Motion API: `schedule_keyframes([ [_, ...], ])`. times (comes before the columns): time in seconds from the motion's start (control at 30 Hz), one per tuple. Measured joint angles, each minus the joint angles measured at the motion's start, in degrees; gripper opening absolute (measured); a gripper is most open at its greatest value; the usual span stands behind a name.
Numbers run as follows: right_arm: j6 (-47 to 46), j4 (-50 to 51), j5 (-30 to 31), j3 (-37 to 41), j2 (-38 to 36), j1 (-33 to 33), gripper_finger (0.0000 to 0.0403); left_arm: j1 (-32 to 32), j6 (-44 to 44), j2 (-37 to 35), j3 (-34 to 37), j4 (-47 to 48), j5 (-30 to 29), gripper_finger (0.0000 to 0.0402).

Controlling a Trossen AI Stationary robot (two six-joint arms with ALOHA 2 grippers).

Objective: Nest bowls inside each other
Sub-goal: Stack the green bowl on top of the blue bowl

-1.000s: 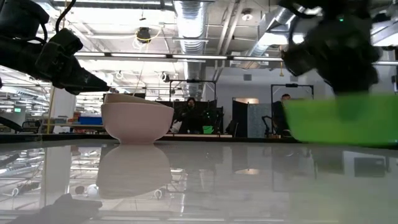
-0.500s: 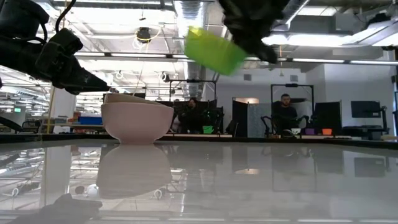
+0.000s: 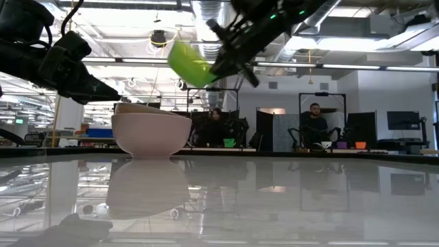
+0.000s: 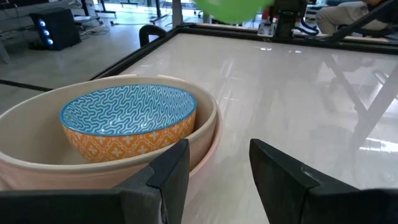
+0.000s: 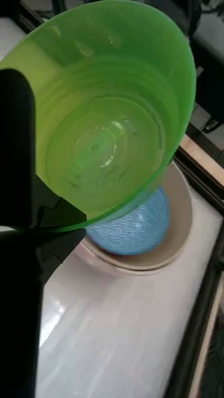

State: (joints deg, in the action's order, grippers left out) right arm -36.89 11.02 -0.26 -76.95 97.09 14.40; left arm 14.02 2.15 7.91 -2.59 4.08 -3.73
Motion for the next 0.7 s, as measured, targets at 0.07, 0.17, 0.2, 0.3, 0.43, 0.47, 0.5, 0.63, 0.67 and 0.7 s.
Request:
schedule_keyframes([
  [0.07,1.19,0.34,-1.26,-3.09,3.06,0.92,0.0006,0.00,0.00,-0.02,0.00,0.02,0.04,0.0158],
  [0.17,3.21,1.27,-4.10,-8.41,7.63,1.89,0.0006,0.00,0.00,-0.06,0.00,0.00,-0.02,0.0158],
  [0.2,3.91,2.46,-4.63,-10.19,8.95,2.08,0.0006,0.01,0.02,0.02,0.00,0.00,-0.03,0.0158],
  [0.3,5.26,4.20,-6.13,-16.30,12.78,2.26,0.0006,0.00,0.00,0.04,0.00,0.00,-0.04,0.0158],
  [0.43,6.68,10.32,-6.16,-24.23,17.37,2.26,0.0006,0.00,0.00,0.18,0.00,-0.01,0.01,0.0158],
  [0.47,6.92,11.57,-6.18,-26.26,18.40,2.27,0.0006,0.00,0.00,0.26,0.00,-0.02,0.04,0.0158],
  [0.5,7.04,13.41,-6.16,-27.90,18.90,2.37,0.0006,0.00,0.00,0.27,0.00,-0.04,0.01,0.0158],
  [0.63,7.60,17.03,-6.12,-32.61,21.21,2.64,0.0006,0.00,0.00,0.39,0.00,-0.02,-0.02,0.0158],
  [0.67,7.61,17.70,-6.14,-33.08,21.65,2.69,0.0006,0.00,0.01,0.39,0.00,0.00,-0.02,0.0158],
  [0.7,7.58,17.43,-6.10,-33.62,22.21,2.81,0.0006,0.00,0.00,0.34,0.00,-0.04,-0.02,0.0158],
])
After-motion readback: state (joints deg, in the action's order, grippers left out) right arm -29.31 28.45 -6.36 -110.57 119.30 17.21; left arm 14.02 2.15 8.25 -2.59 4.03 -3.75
